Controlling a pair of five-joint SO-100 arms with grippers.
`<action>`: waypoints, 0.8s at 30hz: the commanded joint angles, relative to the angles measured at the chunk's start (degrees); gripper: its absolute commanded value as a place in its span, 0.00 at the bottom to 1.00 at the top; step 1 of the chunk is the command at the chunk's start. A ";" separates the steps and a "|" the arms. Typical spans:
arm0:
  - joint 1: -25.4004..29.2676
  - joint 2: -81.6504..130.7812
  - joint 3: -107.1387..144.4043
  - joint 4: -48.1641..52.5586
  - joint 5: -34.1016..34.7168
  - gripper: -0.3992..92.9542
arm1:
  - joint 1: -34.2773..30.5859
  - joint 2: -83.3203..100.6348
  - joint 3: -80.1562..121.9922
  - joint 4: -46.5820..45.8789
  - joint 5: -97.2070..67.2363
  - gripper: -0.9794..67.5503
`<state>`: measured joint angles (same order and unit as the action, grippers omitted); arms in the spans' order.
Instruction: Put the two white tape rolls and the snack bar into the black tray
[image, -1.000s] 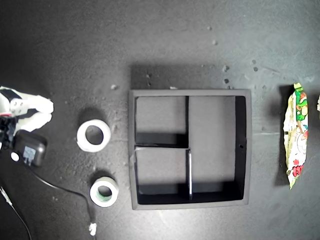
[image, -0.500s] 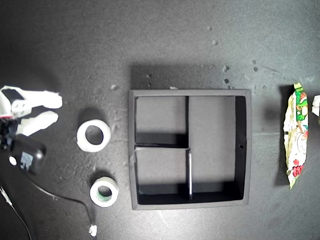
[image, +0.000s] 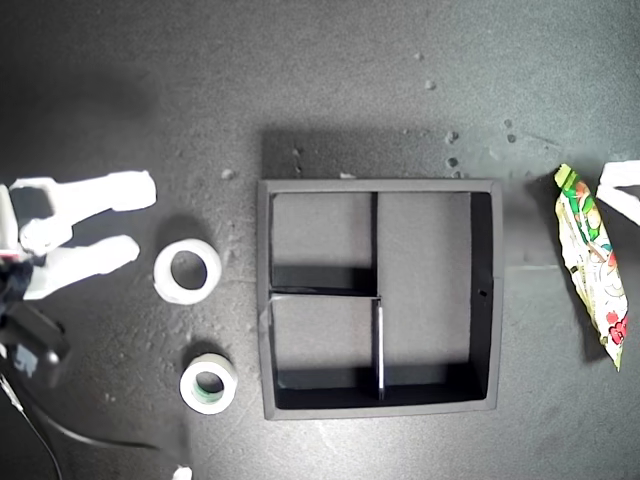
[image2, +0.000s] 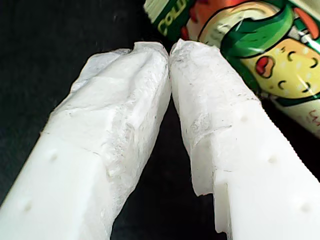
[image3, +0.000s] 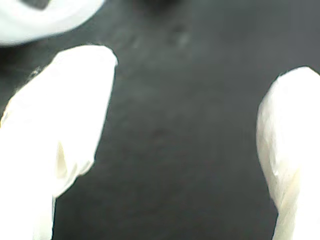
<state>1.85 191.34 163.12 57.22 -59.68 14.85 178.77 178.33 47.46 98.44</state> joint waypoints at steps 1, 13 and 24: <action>-0.62 -1.58 -6.15 -2.46 -0.70 0.24 | 0.88 0.62 0.62 2.11 13.62 0.01; 10.63 -43.59 -27.25 -6.77 -2.64 0.21 | 4.92 0.62 0.62 -5.80 4.22 0.01; 16.87 -64.95 -34.10 -5.98 -8.53 0.18 | 2.02 13.01 -0.18 -21.71 -37.53 0.12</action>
<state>17.05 129.38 132.36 52.21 -66.53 19.25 190.72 178.33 29.71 68.64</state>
